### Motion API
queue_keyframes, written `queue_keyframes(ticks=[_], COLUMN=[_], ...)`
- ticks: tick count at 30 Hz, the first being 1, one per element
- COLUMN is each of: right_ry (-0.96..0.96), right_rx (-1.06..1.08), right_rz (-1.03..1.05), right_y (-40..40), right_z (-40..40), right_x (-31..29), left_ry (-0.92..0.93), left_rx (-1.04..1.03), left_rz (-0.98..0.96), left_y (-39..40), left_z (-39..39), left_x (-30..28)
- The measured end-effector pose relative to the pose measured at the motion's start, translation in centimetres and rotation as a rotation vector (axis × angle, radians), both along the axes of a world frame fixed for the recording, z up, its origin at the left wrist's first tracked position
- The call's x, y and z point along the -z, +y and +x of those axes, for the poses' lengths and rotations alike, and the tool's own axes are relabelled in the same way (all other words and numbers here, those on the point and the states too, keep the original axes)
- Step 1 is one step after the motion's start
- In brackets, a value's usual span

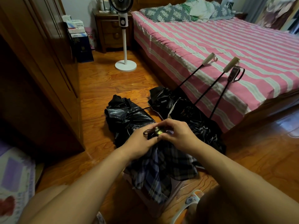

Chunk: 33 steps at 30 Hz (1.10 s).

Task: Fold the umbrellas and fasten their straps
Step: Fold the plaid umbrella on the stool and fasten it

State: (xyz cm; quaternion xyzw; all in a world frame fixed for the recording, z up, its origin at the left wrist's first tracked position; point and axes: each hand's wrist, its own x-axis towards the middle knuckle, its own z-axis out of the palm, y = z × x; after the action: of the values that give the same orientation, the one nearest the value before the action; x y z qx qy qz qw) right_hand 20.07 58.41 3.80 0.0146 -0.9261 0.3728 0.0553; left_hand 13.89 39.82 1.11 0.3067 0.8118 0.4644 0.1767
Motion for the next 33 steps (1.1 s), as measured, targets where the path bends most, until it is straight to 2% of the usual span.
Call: queue_keyframes(ticks=[11,13,15,19,22,25,27,30,33], right_ry=[-0.007,-0.019,-0.026,-0.090,-0.162,-0.160,-0.144,-0.157,-0.181], right_rx=[0.019,0.044,0.102,0.087,0.179,0.361,0.457,0.514,0.526], right_rz=[0.073,0.088,0.128,0.387,0.390,0.270,0.166,-0.020,-0.186], right_y=[-0.9,-0.6,-0.2,1.2,2.6,3.9,4.4,4.5,4.1], right_z=[0.5,0.8,1.1,0.5,0.2,0.1,0.0,-0.1,-0.1], right_x=[0.1,0.2,0.1,0.1,-0.5,-1.6,-2.1,-1.8,-0.7], left_ry=[0.074,0.145,0.218,-0.035,-0.053,-0.050,-0.101,-0.317,-0.406], left_rx=[-0.018,0.078,0.160,0.190,0.202,0.114,0.009,-0.185,-0.309], left_rz=[-0.188,-0.359,-0.625,-0.828,-0.940,-0.897,-0.754,-0.456,-0.322], left_y=[-0.7,-1.3,-2.8,-6.5,-7.8,-7.9,-7.6,-7.4,-7.1], left_z=[0.7,0.7,0.4,0.5,0.6,0.4,0.0,-0.5,-1.1], left_x=[-0.6,-1.7,-3.3,-6.0,-5.9,-5.3,-5.3,-5.6,-5.6])
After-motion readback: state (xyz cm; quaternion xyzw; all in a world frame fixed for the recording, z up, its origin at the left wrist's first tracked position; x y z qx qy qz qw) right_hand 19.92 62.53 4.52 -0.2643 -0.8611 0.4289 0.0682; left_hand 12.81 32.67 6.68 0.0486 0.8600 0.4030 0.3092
